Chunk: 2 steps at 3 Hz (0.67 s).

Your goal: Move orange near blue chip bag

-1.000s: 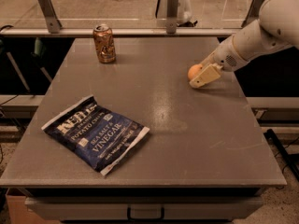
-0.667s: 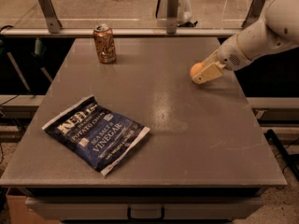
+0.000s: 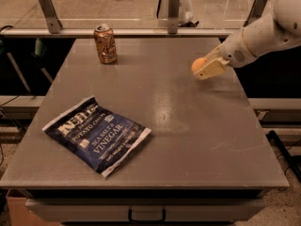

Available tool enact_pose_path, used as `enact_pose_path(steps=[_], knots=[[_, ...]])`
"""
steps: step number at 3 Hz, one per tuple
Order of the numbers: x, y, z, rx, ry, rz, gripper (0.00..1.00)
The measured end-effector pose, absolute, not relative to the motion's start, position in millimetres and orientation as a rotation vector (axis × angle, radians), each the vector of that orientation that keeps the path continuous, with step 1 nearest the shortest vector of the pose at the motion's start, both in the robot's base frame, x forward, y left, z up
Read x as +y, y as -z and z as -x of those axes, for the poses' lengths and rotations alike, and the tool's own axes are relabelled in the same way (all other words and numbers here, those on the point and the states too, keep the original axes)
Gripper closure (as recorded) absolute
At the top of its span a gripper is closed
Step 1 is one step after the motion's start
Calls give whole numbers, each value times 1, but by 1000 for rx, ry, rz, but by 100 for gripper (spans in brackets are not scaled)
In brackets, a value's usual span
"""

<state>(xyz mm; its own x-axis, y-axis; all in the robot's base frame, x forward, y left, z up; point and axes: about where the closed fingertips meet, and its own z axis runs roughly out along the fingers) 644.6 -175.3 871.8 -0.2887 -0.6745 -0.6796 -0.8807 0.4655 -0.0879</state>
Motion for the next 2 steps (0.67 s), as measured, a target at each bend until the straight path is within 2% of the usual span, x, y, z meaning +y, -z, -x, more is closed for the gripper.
enact_pose_path(steps=[1, 2], knots=[[-175, -872, -645, 2055, -403, 1288, 100], [-143, -867, -628, 1983, -505, 1383, 100]])
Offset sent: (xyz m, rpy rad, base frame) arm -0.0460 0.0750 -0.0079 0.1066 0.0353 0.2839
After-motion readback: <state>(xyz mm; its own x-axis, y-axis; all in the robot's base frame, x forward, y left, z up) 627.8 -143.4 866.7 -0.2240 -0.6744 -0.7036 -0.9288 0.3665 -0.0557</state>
